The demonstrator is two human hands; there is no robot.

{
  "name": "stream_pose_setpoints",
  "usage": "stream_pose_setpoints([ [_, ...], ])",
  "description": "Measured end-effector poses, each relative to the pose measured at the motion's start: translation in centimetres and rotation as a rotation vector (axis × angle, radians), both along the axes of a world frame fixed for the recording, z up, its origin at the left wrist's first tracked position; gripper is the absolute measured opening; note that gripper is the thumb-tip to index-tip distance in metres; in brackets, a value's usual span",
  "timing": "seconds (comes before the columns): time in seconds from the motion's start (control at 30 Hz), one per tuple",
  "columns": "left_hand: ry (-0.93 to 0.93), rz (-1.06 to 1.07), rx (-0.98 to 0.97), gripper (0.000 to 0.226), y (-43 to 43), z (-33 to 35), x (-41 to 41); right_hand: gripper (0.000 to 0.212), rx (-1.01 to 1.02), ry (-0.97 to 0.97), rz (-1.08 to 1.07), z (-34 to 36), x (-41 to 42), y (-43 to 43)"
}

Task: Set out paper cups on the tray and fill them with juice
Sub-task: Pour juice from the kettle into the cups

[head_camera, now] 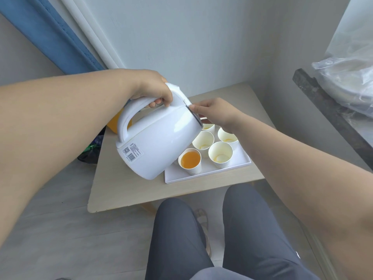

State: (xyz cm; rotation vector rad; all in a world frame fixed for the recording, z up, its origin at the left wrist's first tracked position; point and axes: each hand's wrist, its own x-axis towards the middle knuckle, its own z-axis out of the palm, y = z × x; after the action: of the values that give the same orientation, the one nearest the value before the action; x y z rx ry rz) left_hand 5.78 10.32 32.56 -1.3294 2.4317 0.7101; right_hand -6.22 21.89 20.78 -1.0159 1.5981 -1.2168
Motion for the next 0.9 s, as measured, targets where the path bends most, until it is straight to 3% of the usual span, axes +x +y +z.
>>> stream_pose_setpoints([
  [0.17, -0.062, 0.0, -0.019, 0.014, 0.4, -0.2, -1.2, 0.015, -0.003, -0.071, -0.027, -1.0, -0.5, -0.3],
  [0.9, -0.205, -0.107, -0.095, 0.012, 0.2, -0.6, -3.9, 0.029, -0.013, -0.346, -0.064, -3.1, -1.0, -0.9],
])
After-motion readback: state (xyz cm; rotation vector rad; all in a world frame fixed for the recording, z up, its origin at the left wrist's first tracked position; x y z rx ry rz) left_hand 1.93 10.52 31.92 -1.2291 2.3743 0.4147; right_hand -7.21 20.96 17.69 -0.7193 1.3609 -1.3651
